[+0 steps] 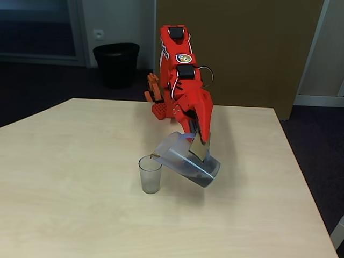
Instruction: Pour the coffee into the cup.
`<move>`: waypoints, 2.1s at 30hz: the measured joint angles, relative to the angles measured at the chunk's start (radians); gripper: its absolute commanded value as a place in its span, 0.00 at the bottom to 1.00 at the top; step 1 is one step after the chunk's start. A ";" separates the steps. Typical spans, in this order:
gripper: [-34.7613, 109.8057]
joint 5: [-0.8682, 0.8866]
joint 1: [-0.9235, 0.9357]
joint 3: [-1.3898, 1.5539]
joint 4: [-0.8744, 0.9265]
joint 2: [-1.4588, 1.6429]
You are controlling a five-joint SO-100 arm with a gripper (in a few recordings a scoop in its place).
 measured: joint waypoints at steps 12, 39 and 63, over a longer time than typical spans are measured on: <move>0.24 0.018 -0.003 0.000 0.000 0.006; 0.24 0.207 0.037 0.000 -0.098 0.006; 0.24 0.259 0.034 0.000 -0.176 0.006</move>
